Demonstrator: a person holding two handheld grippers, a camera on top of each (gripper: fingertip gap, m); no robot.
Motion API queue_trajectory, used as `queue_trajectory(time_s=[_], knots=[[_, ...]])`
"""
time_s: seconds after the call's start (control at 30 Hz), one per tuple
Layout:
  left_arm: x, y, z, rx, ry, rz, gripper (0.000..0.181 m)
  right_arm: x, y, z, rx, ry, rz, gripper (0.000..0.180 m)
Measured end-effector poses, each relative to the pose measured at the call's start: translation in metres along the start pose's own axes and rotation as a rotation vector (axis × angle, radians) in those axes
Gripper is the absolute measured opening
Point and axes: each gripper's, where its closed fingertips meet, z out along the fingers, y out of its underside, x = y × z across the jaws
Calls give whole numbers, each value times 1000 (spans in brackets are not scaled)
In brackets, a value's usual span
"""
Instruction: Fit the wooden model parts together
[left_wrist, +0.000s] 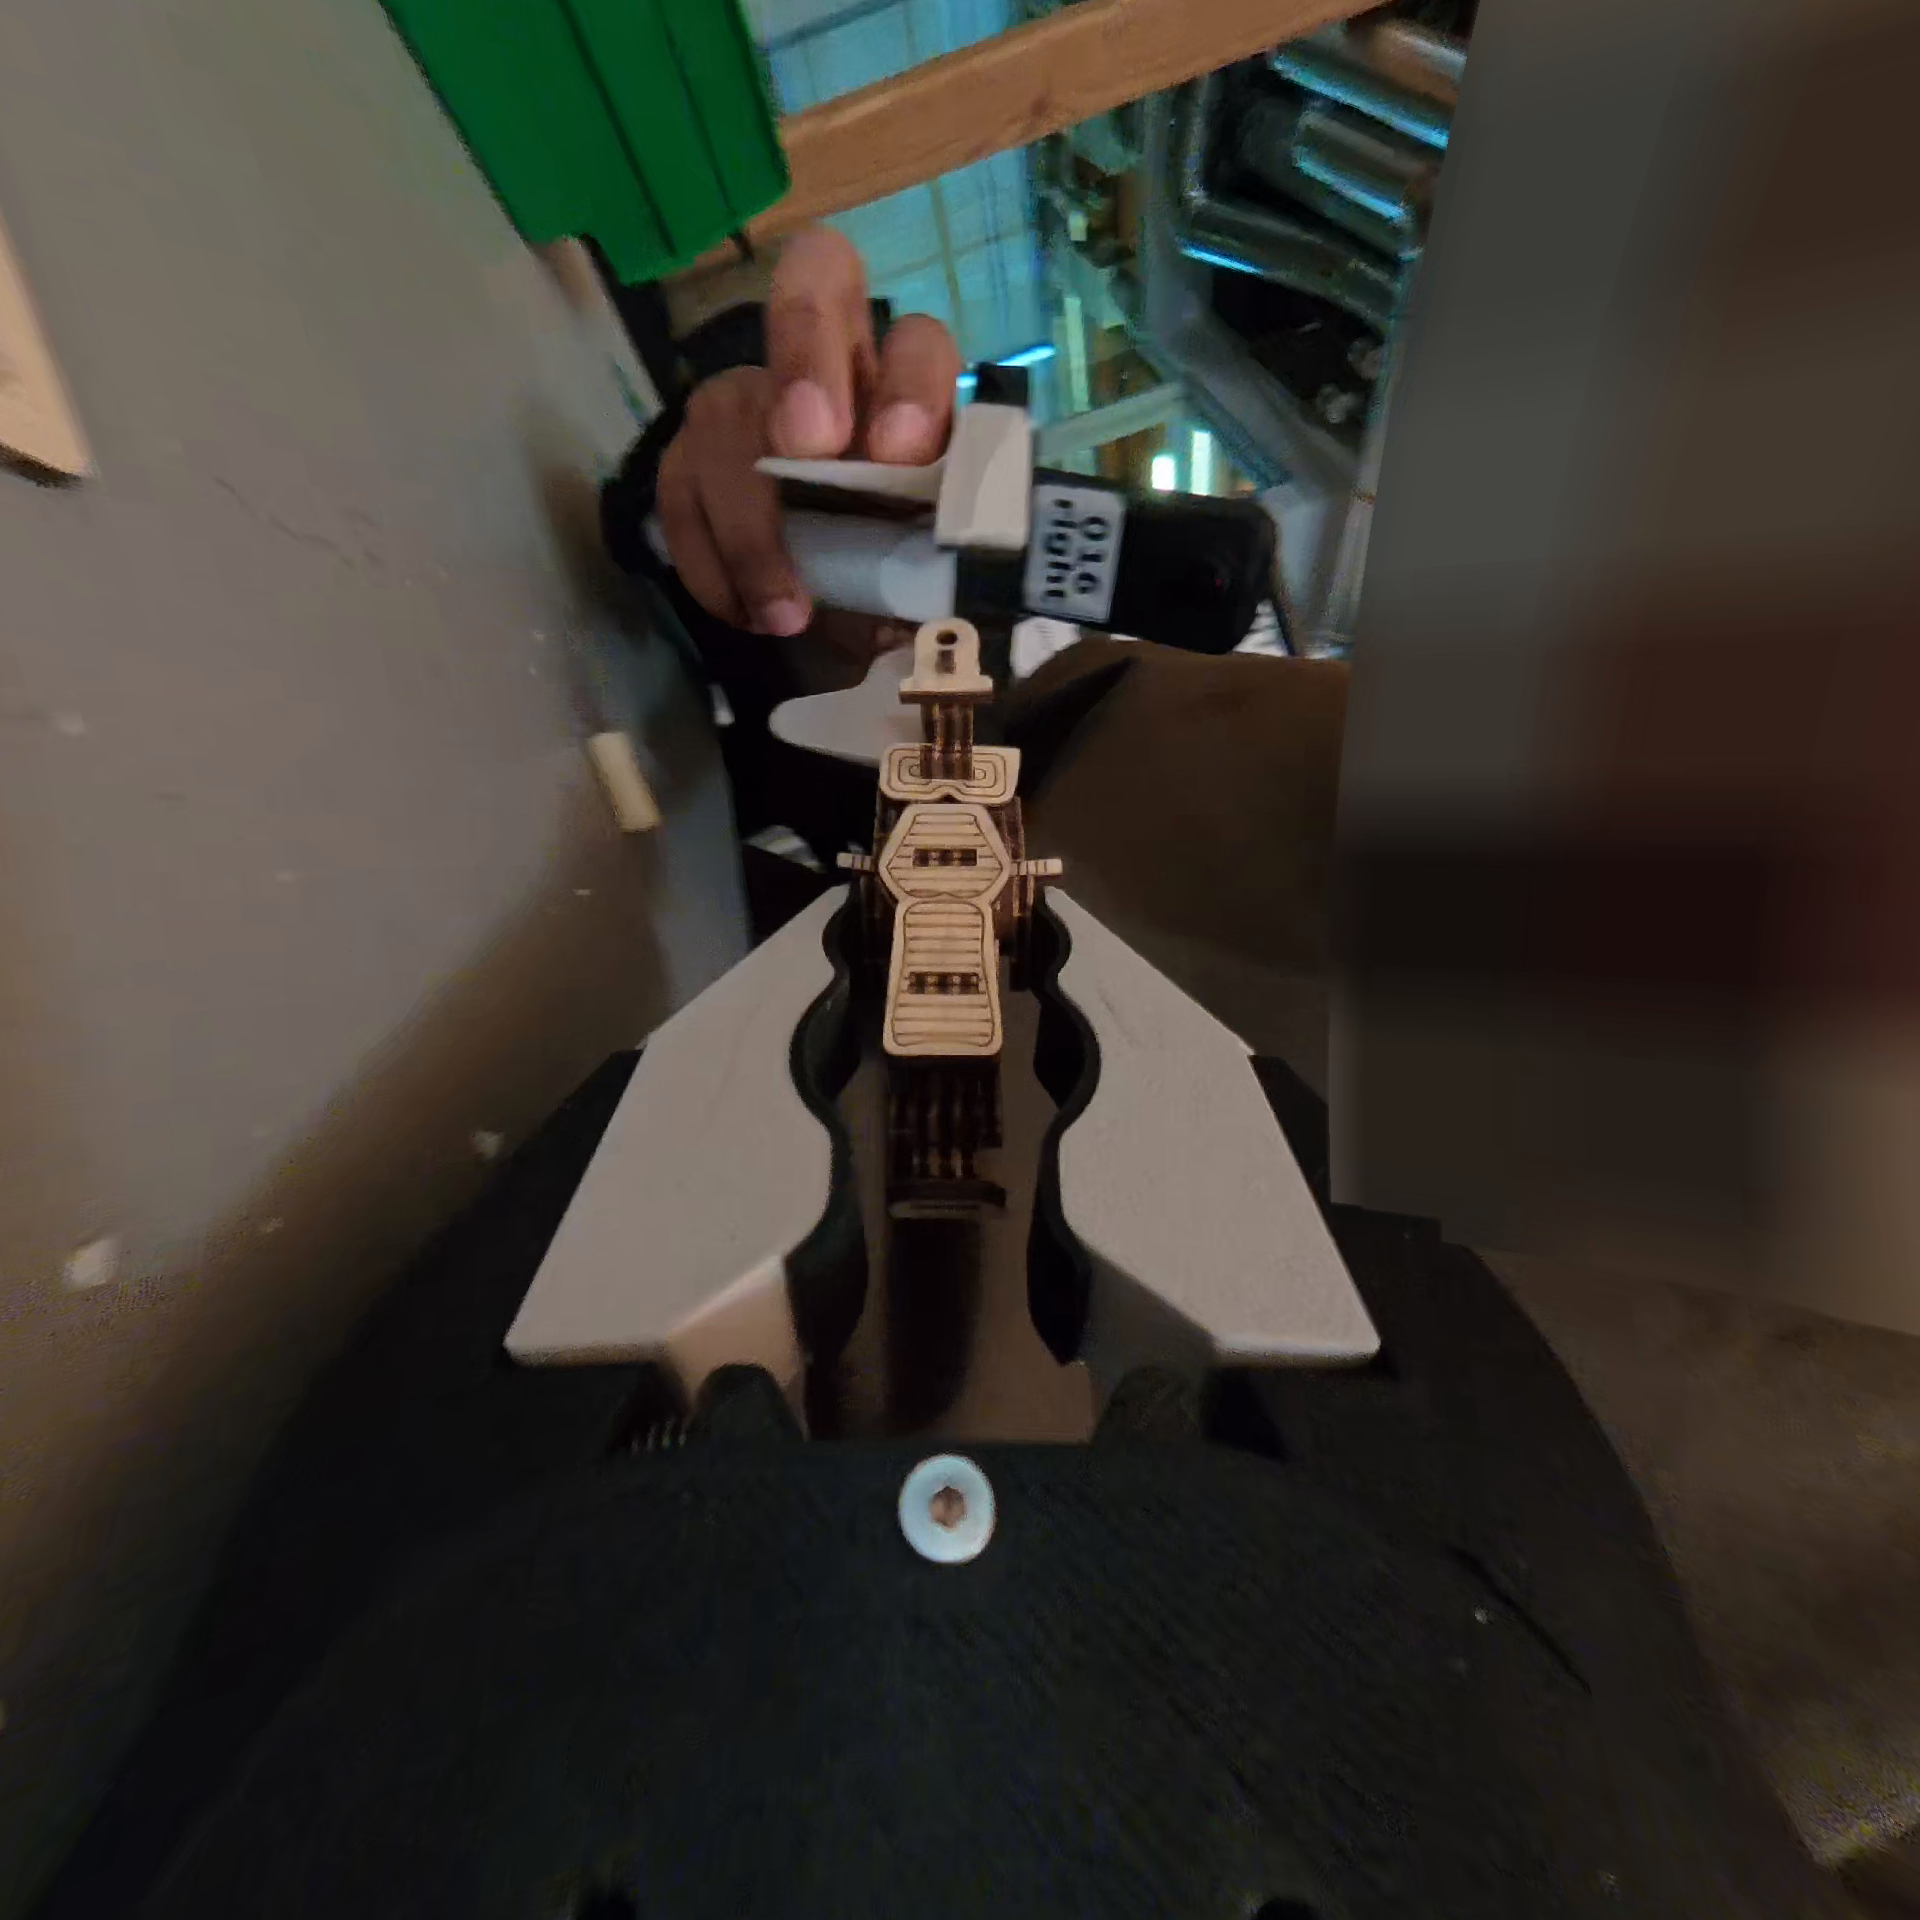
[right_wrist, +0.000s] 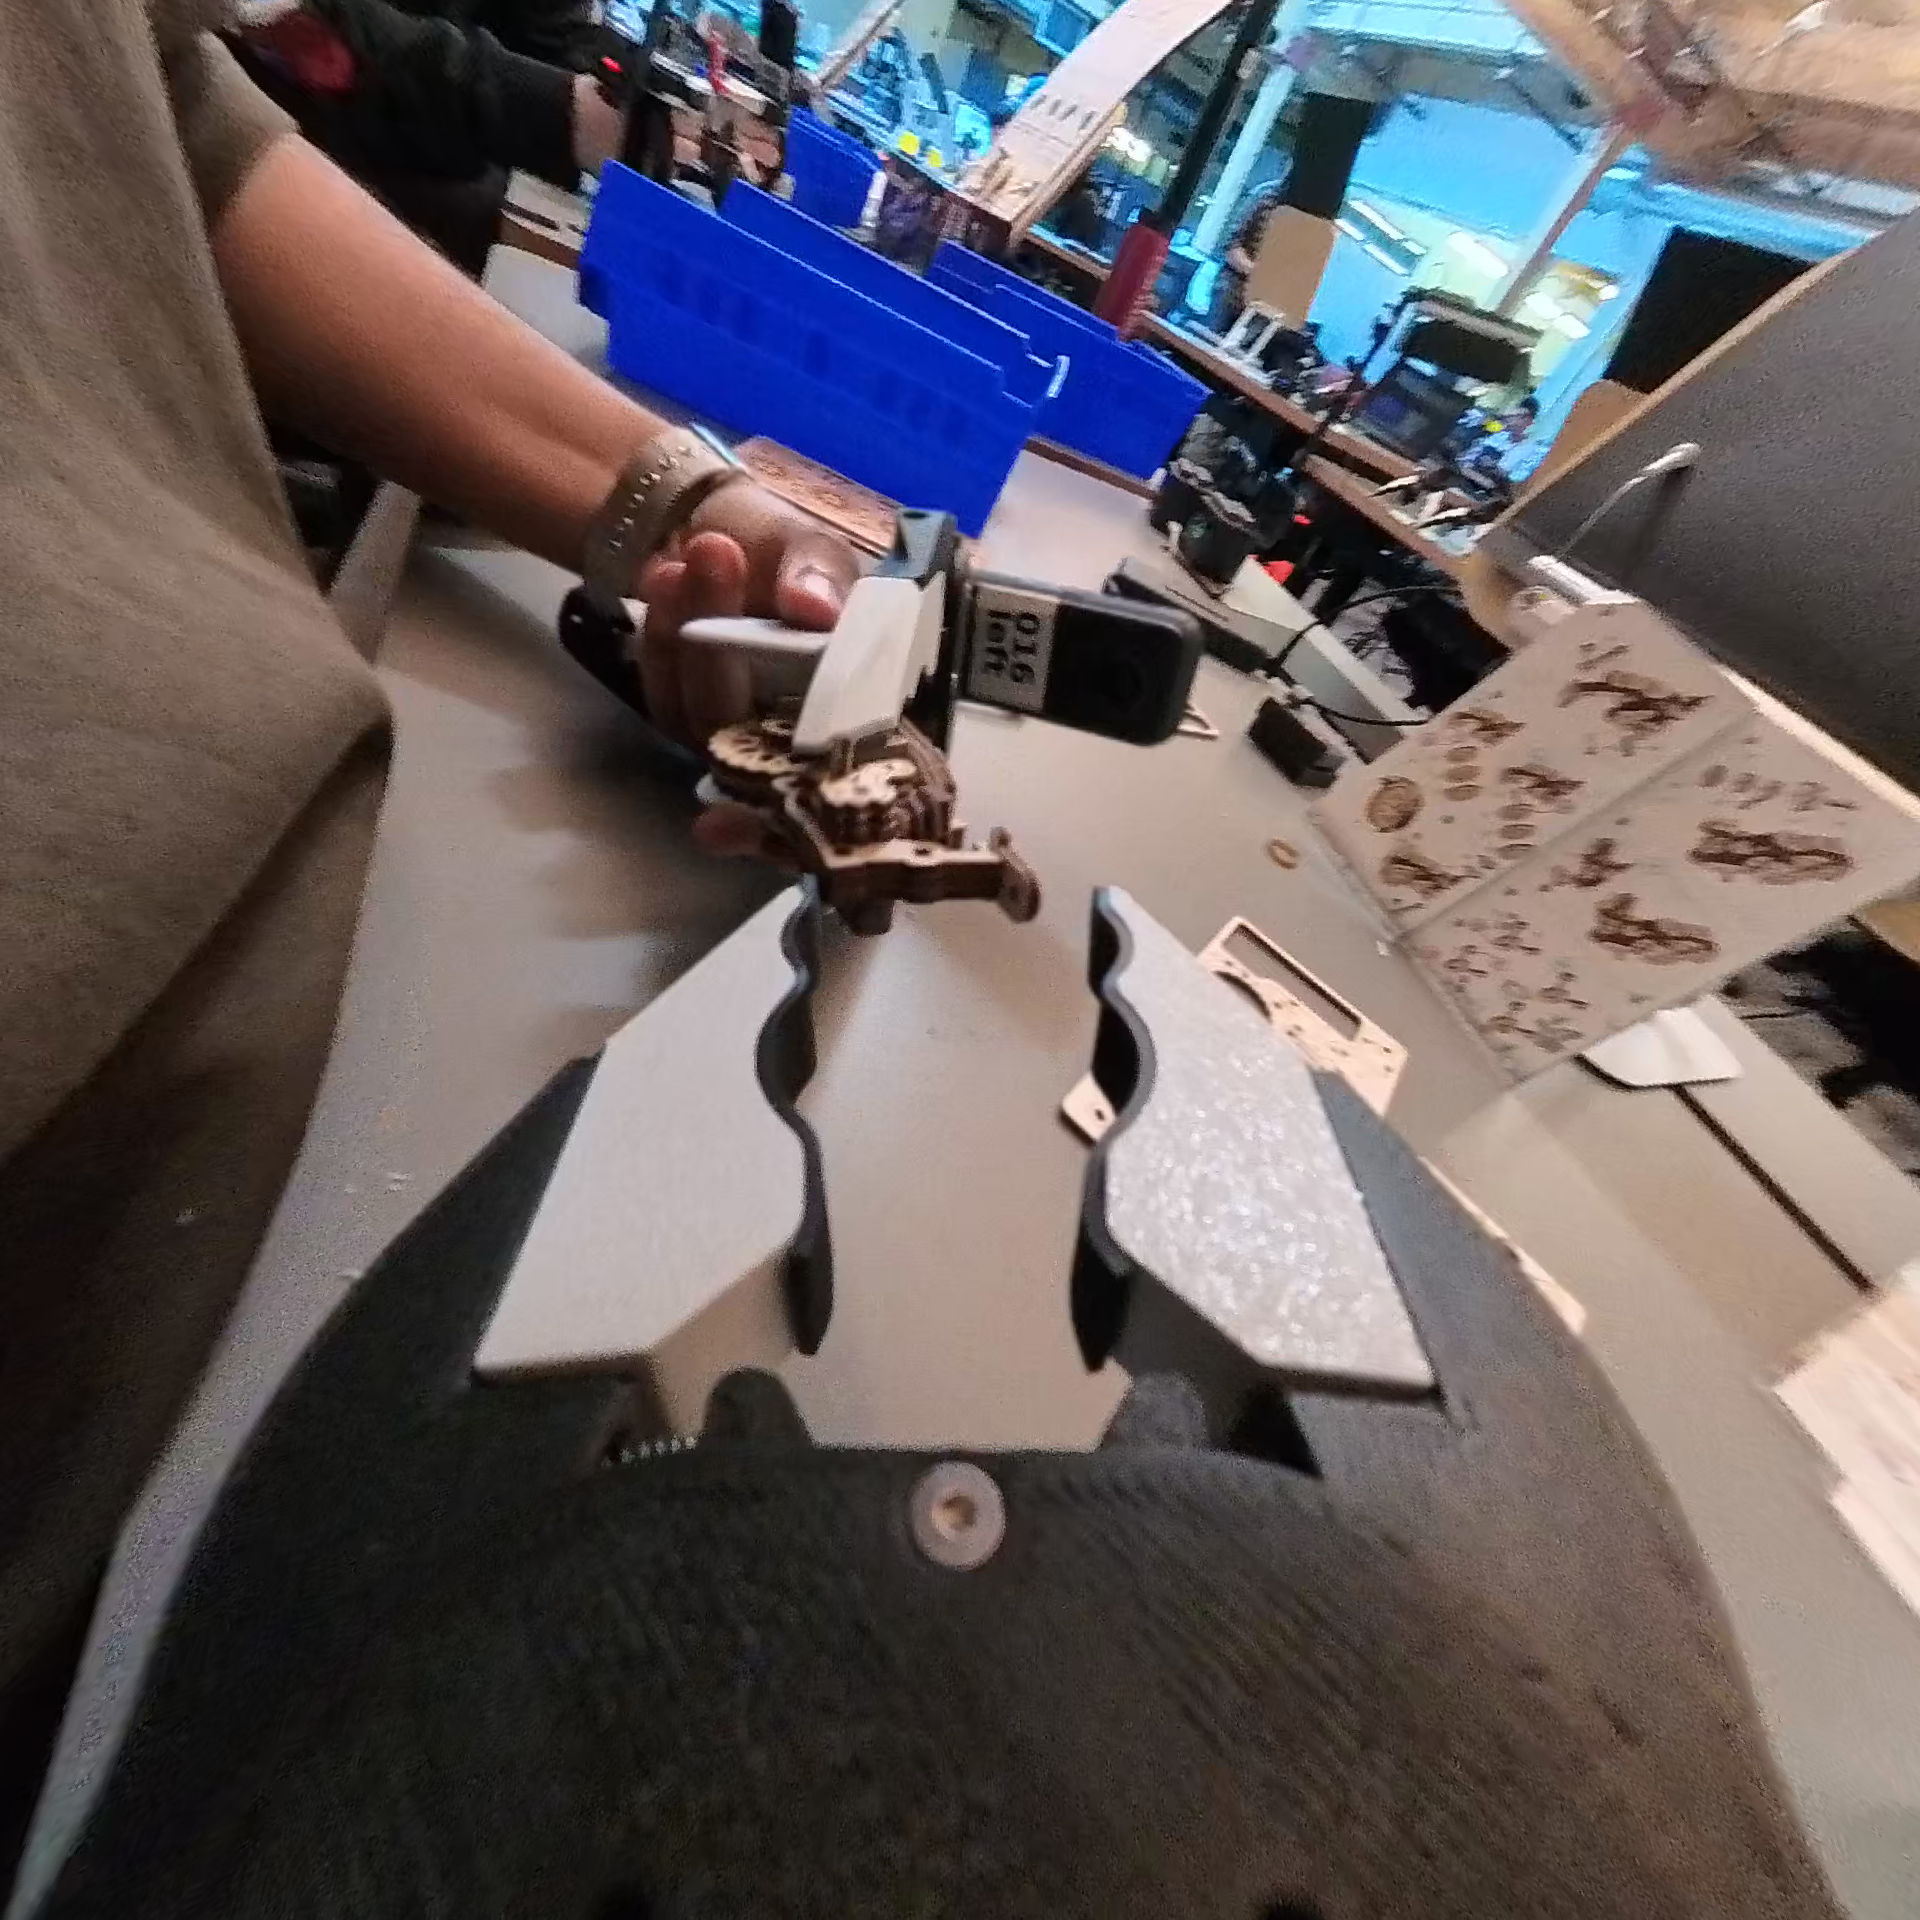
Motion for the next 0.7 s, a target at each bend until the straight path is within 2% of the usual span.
queue_trajectory(time_s=[0.17,0.27,0.53,0.7], knots=[[-39,-21,-12,91,-391,227,26,15,5,-4,-19,67,-14,58],[-46,-35,-21,152,-547,341,27,23,15,-3,-78,125,-69,60],[-60,-34,-19,163,-665,326,26,24,60,6,-384,203,-502,56],[-66,-29,-13,146,-688,307,26,14,71,12,-465,178,-656,54]])
